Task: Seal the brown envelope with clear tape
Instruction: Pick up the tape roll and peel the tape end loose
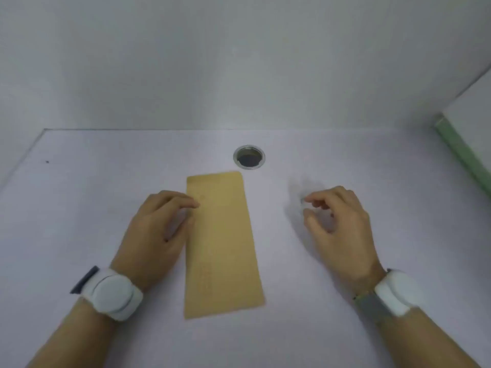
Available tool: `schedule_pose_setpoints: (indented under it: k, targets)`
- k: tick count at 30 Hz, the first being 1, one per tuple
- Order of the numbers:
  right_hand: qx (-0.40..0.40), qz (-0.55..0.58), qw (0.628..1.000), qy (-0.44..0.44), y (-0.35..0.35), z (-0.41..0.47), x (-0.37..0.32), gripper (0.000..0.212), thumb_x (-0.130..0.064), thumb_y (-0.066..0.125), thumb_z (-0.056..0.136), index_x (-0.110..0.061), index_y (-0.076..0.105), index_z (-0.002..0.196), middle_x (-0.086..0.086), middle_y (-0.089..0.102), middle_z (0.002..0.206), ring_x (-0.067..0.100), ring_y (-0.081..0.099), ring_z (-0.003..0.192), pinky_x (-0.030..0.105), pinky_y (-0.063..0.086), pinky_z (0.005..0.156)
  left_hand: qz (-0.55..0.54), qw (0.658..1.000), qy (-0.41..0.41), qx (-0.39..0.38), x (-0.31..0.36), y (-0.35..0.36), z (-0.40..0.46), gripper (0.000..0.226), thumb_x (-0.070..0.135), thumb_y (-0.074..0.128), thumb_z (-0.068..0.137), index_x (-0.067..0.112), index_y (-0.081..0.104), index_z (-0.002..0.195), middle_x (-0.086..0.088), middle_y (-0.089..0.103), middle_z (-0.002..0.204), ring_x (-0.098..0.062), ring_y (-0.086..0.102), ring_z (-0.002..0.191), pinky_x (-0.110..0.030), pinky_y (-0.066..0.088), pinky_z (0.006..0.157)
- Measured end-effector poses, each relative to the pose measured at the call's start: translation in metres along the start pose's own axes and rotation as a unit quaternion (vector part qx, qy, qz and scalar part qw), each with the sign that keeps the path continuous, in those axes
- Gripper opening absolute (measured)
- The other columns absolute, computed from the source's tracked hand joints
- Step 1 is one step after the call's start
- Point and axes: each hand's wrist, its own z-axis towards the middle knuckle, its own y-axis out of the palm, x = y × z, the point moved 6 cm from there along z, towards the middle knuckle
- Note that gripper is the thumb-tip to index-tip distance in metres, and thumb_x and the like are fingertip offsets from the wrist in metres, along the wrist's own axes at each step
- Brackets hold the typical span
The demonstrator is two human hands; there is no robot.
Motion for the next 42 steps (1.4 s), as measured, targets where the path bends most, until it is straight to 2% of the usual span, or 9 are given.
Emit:
schedule_pose_setpoints:
  k: [7,12,17,22,26,30,34,37,42]
  targets:
    - [-0.001,-0.043,0.999,-0.01,0.007,0.001,0.006,0.024,-0.002,0.07,0.078,-0.018,0.069,0.097,-0.005,0.063,0.1,0.022,0.052,0.094,0.021,0.035,0.081,-0.003,1.0,0.007,-0.018,-0.007,0.01,0.0,0.028,0.002,0.063,0.09,0.018,0.069,0.112,0.007,0.062,0.123,-0.007,0.056,0.113,-0.004,0.034,0.101]
    - [0.006,-0.074,0.997,-0.009,0.01,0.003,0.011,0.025,-0.001,0.068,0.078,-0.018,0.072,0.096,-0.013,0.055,0.096,0.016,0.046,0.092,0.008,0.029,0.078,0.027,0.998,0.008,-0.055,-0.011,0.019,-0.001,0.026,0.005,0.064,0.091,0.023,0.069,0.109,0.013,0.063,0.125,-0.004,0.057,0.114,0.003,0.026,0.099]
    - [0.009,-0.094,0.996,-0.003,0.01,0.003,0.011,0.027,-0.005,0.068,0.078,-0.018,0.074,0.101,-0.014,0.053,0.096,0.014,0.042,0.092,0.015,0.028,0.08,0.028,0.998,0.01,-0.055,-0.013,0.018,-0.002,0.027,0.009,0.064,0.091,0.031,0.067,0.107,0.019,0.062,0.123,-0.005,0.061,0.113,-0.015,0.038,0.1]
    - [0.002,-0.11,0.994,-0.017,0.009,0.003,0.004,0.025,-0.011,0.069,0.078,-0.02,0.073,0.101,-0.016,0.057,0.097,0.018,0.047,0.092,0.033,0.044,0.086,0.03,0.998,0.026,-0.051,-0.009,0.016,-0.001,0.028,0.007,0.065,0.09,0.031,0.067,0.104,0.018,0.062,0.12,-0.008,0.062,0.112,-0.033,0.048,0.102]
    - [0.012,-0.106,0.994,-0.028,0.007,0.003,-0.002,0.026,-0.007,0.07,0.075,-0.019,0.07,0.099,-0.016,0.062,0.094,0.019,0.047,0.088,0.032,0.039,0.082,0.034,0.998,0.033,-0.051,-0.004,0.017,-0.002,0.024,0.013,0.061,0.091,0.032,0.066,0.105,0.02,0.061,0.12,-0.007,0.061,0.112,-0.035,0.047,0.102]
    - [0.001,-0.096,0.995,-0.018,0.009,0.003,-0.003,0.025,-0.009,0.069,0.078,-0.02,0.068,0.1,-0.01,0.072,0.098,0.015,0.045,0.087,0.036,0.043,0.084,0.046,0.997,0.039,-0.054,0.002,0.019,-0.004,0.025,0.022,0.053,0.088,0.034,0.064,0.107,0.022,0.058,0.121,-0.005,0.059,0.109,-0.036,0.047,0.101]
    - [-0.002,-0.098,0.995,-0.014,0.009,0.003,-0.003,0.024,-0.008,0.069,0.08,-0.019,0.069,0.101,-0.008,0.073,0.096,0.017,0.05,0.087,0.037,0.045,0.083,0.038,0.997,0.036,-0.063,0.002,0.02,-0.003,0.026,0.022,0.053,0.089,0.036,0.063,0.108,0.024,0.057,0.123,-0.008,0.059,0.112,-0.038,0.048,0.101]
    - [0.006,-0.095,0.995,-0.015,0.008,0.003,-0.003,0.029,-0.005,0.07,0.079,-0.02,0.068,0.104,-0.012,0.068,0.09,0.02,0.056,0.088,0.038,0.046,0.082,0.037,0.997,0.044,-0.052,0.004,0.02,-0.004,0.022,0.029,0.051,0.092,0.035,0.064,0.109,0.024,0.058,0.123,0.001,0.054,0.111,-0.037,0.045,0.104]
    - [0.04,0.047,0.998,0.0,0.007,-0.005,-0.015,0.033,-0.007,0.071,0.085,-0.029,0.064,0.108,-0.019,0.068,0.092,0.012,0.055,0.085,0.028,0.042,0.082,0.01,0.998,0.057,0.033,0.021,0.009,-0.006,0.027,0.035,0.046,0.096,0.029,0.067,0.111,0.017,0.062,0.115,-0.009,0.059,0.109,-0.028,0.043,0.098]
